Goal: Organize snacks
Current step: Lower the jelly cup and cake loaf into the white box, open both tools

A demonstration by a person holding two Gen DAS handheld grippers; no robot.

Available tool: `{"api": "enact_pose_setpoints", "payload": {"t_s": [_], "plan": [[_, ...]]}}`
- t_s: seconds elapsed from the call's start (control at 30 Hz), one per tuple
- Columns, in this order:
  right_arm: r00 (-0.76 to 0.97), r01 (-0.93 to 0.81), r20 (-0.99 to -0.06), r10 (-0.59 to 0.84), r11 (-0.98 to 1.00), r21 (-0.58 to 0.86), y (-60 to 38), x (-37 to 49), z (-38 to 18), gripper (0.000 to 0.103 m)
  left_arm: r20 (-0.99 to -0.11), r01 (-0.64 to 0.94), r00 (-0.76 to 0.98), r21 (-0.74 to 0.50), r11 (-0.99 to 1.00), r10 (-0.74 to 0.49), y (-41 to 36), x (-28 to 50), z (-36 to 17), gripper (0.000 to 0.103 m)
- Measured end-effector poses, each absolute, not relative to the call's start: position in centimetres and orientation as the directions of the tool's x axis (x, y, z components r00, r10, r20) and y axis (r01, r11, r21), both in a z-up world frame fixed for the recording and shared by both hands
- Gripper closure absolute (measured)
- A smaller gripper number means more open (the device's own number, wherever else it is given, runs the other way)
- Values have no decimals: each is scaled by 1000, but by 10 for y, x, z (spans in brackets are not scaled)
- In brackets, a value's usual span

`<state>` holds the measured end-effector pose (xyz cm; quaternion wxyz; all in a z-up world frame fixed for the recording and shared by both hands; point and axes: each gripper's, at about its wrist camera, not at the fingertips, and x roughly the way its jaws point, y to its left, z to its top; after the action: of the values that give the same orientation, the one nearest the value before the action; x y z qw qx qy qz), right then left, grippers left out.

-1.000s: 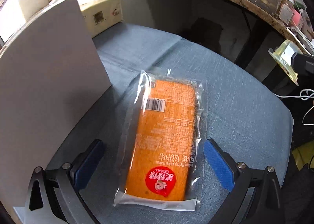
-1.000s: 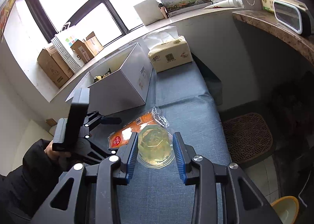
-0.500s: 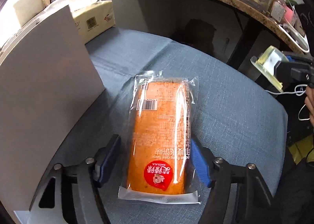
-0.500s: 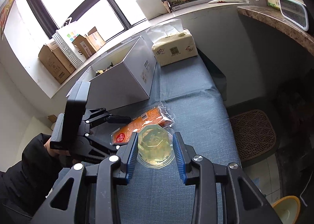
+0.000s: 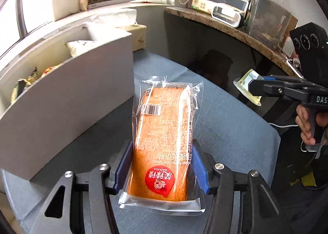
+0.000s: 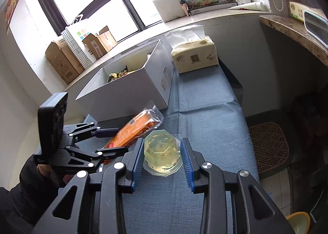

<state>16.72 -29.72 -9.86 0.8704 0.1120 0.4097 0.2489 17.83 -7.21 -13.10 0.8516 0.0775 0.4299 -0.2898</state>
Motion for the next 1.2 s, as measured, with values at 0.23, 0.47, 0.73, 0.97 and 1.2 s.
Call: {"api": "enact_pose_setpoints", "payload": {"t_s": [0.23,0.47,0.73,0.97,1.2], "plan": [[522,-453,-644,560,821,347,-251,184,-76,65,-718,350,618,-112,930,-319,-12,166,-84,43],[514,-572,-596,617,764,298,-190,222,-40,65,-647,184,723,-159,970,-243,42,186,-38,42],[522,-553,-612,595,782,289,-136,306,-31,65,-633,10,766,-162,987,-111,73,270,-27,41],[511,-488,-645,568,809,326,-118,366,-34,24,-657,-65,753,-47,997,18,72,315,-47,2],[574,-437,-628,526,845,308,-128,369,-35,0,-657,-53,754,-84,995,-15,74,307,-47,0]]}}
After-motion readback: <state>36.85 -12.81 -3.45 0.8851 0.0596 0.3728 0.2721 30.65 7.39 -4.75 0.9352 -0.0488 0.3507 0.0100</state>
